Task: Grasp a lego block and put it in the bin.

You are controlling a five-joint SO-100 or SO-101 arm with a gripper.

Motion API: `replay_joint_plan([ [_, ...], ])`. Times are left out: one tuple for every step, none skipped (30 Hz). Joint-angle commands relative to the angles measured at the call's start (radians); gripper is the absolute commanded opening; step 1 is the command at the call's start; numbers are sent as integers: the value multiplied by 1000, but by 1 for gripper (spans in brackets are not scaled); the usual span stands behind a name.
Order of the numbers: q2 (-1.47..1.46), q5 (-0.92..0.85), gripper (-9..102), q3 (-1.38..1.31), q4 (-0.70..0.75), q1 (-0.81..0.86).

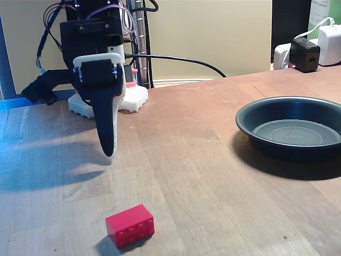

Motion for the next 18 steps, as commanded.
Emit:
replay_joint_plan([
  [2, -5, 0, 51, -12, -9],
  [2, -5, 0, 51, -12, -9],
  [2, -5, 0, 51, -12, -9],
  [2, -6, 0, 49, -12, -9],
  [2, -14, 0, 46, -12, -12],
  [2, -41, 0, 34, -11, -26],
  [2, -83, 0, 15, -8, -34],
  [0, -120, 0, -6, -3, -35],
  [0, -141, 0, -32, -2, -35],
  [0, -158, 0, -63, 2, -35],
  [-3, -164, 0, -95, 3, -35],
  [-14, -169, 0, -124, 6, -35],
  [-34, -175, 0, -156, 18, -40],
  [-61, -173, 0, -196, 31, -49],
  [-98, -175, 0, -239, 46, -49],
  [-143, -175, 0, -288, 66, -49],
  [-195, -175, 0, -347, 91, -51],
  [-250, -176, 0, -411, 120, -51],
])
